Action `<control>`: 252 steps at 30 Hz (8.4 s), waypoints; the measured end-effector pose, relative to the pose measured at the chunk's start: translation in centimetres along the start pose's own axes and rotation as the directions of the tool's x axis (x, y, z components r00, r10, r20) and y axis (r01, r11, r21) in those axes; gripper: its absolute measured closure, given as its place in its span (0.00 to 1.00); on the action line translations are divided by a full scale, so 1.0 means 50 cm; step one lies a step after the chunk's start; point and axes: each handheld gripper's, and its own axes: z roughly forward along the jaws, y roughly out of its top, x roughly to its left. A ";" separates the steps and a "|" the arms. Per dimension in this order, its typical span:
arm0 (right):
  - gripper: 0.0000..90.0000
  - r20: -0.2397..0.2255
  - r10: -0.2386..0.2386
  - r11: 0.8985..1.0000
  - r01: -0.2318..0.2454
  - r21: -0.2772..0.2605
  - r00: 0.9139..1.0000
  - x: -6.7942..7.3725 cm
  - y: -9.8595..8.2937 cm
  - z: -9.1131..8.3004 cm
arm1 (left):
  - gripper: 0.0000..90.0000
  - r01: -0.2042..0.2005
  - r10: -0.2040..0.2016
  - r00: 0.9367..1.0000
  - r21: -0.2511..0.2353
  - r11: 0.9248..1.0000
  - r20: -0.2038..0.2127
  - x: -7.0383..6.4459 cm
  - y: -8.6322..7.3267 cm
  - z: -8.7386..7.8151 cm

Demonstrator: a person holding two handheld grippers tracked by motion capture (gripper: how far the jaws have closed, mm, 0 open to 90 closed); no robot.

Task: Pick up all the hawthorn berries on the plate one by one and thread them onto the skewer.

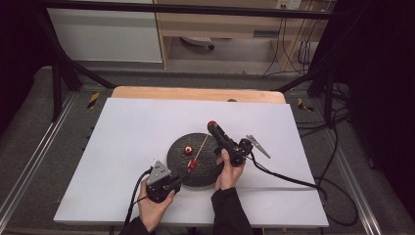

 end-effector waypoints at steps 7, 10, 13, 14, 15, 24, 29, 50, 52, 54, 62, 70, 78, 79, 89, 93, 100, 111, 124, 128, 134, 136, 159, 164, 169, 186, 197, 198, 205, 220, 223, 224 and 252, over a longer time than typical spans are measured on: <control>0.69 -0.006 0.004 1.000 -0.004 -0.005 1.000 0.002 0.007 0.001 | 0.98 0.016 -0.016 1.000 -0.010 1.000 0.000 0.000 -0.002 -0.002; 0.69 -0.006 0.011 1.000 -0.012 -0.009 1.000 0.001 0.003 0.001 | 0.98 0.025 -0.025 1.000 -0.004 1.000 0.006 -0.005 -0.001 0.004; 0.69 -0.003 0.002 1.000 -0.002 -0.009 1.000 0.002 0.001 -0.001 | 0.98 0.041 -0.040 0.999 -0.007 0.999 0.017 -0.012 -0.003 0.011; 0.69 -0.002 -0.002 1.000 0.002 -0.011 1.000 0.002 0.002 -0.003 | 0.98 0.049 -0.049 0.999 -0.009 0.999 0.023 -0.013 -0.003 0.012; 0.69 -0.002 -0.004 1.000 0.004 -0.011 1.000 0.004 0.002 -0.004 | 0.98 0.054 -0.054 0.998 -0.008 0.999 0.022 -0.013 -0.002 0.013; 0.69 0.002 -0.009 0.999 0.009 0.053 1.000 0.002 -0.021 -0.010 | 0.98 0.067 -0.067 0.998 -0.012 0.998 0.009 -0.002 0.022 0.015; 0.69 -0.001 -0.029 0.996 0.029 0.083 1.000 0.002 -0.032 -0.017 | 0.98 0.050 -0.050 0.999 0.005 0.999 -0.007 0.005 0.034 0.028; 0.69 -0.036 -0.110 0.971 0.115 0.212 0.993 0.013 -0.056 -0.049 | 0.98 0.002 -0.002 1.000 0.039 0.999 0.003 0.010 0.056 0.048; 0.68 -0.036 -0.110 0.969 0.115 0.218 0.993 0.014 -0.057 -0.050 | 0.98 -0.005 0.005 1.000 0.039 0.999 0.002 0.009 0.055 0.048; 0.67 -0.038 -0.118 0.966 0.124 0.225 0.992 0.015 -0.055 -0.051 | 0.98 -0.006 0.006 1.000 0.040 0.999 0.002 0.010 0.055 0.046; 0.42 -0.026 -0.201 0.944 0.201 0.262 0.979 0.026 -0.023 -0.061 | 0.98 -0.012 0.012 1.000 0.054 0.998 0.007 0.028 0.047 0.026; 0.16 -0.017 -0.347 0.838 0.318 0.444 0.938 0.011 0.001 -0.074 | 0.98 -0.046 0.045 0.999 0.094 0.995 0.007 0.067 0.040 -0.018; 0.05 -0.055 -0.418 0.710 0.364 0.604 0.907 -0.005 0.004 -0.070 | 0.98 -0.055 0.054 0.998 0.116 0.992 0.008 0.114 0.026 -0.069; 0.04 -0.057 -0.421 0.699 0.364 0.616 0.905 -0.006 0.004 -0.070 | 0.98 -0.056 0.055 0.998 0.121 0.991 0.007 0.120 0.024 -0.075; 0.06 -0.119 -0.518 0.523 0.423 0.740 0.847 0.006 0.017 -0.039 | 0.98 -0.071 0.072 0.997 0.162 0.984 0.000 0.171 -0.010 -0.125; 0.07 -0.143 -0.540 0.460 0.433 0.775 0.829 0.019 0.021 -0.010 | 0.98 -0.079 0.079 0.997 0.174 0.982 0.008 0.181 -0.021 -0.132; 0.08 -0.192 -0.584 0.347 0.457 0.819 0.789 0.040 0.021 0.052 | 0.98 -0.104 0.104 0.995 0.190 0.976 0.012 0.195 -0.036 -0.146; 0.12 -0.255 -0.621 0.214 0.474 0.854 0.741 0.053 -0.007 0.141 | 0.98 -0.110 0.108 0.994 0.203 0.973 0.021 0.199 -0.042 -0.150; 0.31 -0.301 -0.619 0.120 0.467 0.876 0.725 0.048 -0.036 0.209 | 0.98 -0.103 0.103 0.995 0.204 0.973 0.015 0.205 -0.038 -0.151; 0.38 -0.307 -0.617 0.088 0.452 0.888 0.724 0.037 -0.046 0.223 | 0.98 -0.102 0.102 0.995 0.207 0.973 0.011 0.207 -0.038 -0.152; 0.48 -0.325 -0.614 0.048 0.445 0.894 0.719 0.031 -0.063 0.240 | 0.98 -0.100 0.099 0.995 0.208 0.973 0.011 0.209 -0.039 -0.152; 0.51 -0.324 -0.613 0.042 0.440 0.897 0.720 0.027 -0.065 0.243 | 0.98 -0.100 0.099 0.995 0.207 0.973 0.012 0.209 -0.039 -0.152; 0.70 -0.320 -0.584 0.048 0.425 0.904 0.746 0.021 -0.067 0.246 | 0.98 -0.099 0.099 0.995 0.207 0.973 0.011 0.209 -0.039 -0.151; 0.70 -0.292 -0.582 0.091 0.417 0.904 0.759 0.038 -0.051 0.238 | 0.98 -0.098 0.098 0.995 0.205 0.974 0.009 0.209 -0.039 -0.152; 0.70 -0.270 -0.585 0.139 0.423 0.896 0.765 0.055 -0.028 0.222 | 0.98 -0.098 0.099 0.995 0.203 0.974 0.008 0.207 -0.039 -0.152; 0.70 -0.182 -0.506 0.390 0.412 0.824 0.843 0.055 0.033 0.120 | 0.98 -0.104 0.103 0.995 0.203 0.974 0.012 0.194 -0.041 -0.144; 0.70 -0.103 -0.386 0.653 0.350 0.671 0.917 0.044 0.018 0.045 | 0.98 -0.100 0.099 0.995 0.189 0.977 0.014 0.186 -0.041 -0.145; 0.70 -0.091 -0.353 0.706 0.328 0.628 0.931 0.040 0.012 0.033 | 0.98 -0.099 0.098 0.995 0.188 0.977 0.014 0.185 -0.041 -0.145; 0.70 -0.059 -0.284 0.815 0.274 0.511 0.957 0.037 -0.016 0.002 | 0.98 -0.096 0.094 0.995 0.176 0.980 0.018 0.176 -0.042 -0.144; 0.70 0.013 -0.177 0.940 0.165 0.300 0.984 0.028 -0.037 -0.025 | 0.98 -0.078 0.077 0.997 0.151 0.985 0.015 0.149 -0.045 -0.130; 0.70 0.020 -0.143 0.957 0.133 0.259 0.990 0.026 -0.037 -0.019 | 0.98 -0.078 0.076 0.997 0.146 0.986 0.015 0.143 -0.044 -0.125; 0.70 0.024 -0.135 0.960 0.125 0.252 0.991 0.025 -0.038 -0.018 | 0.98 -0.077 0.076 0.997 0.148 0.986 0.015 0.141 -0.044 -0.124; 0.70 0.016 -0.024 0.996 0.023 0.092 1.000 0.011 0.000 0.018 | 0.98 -0.024 0.023 1.000 0.110 0.994 0.010 0.071 -0.020 -0.071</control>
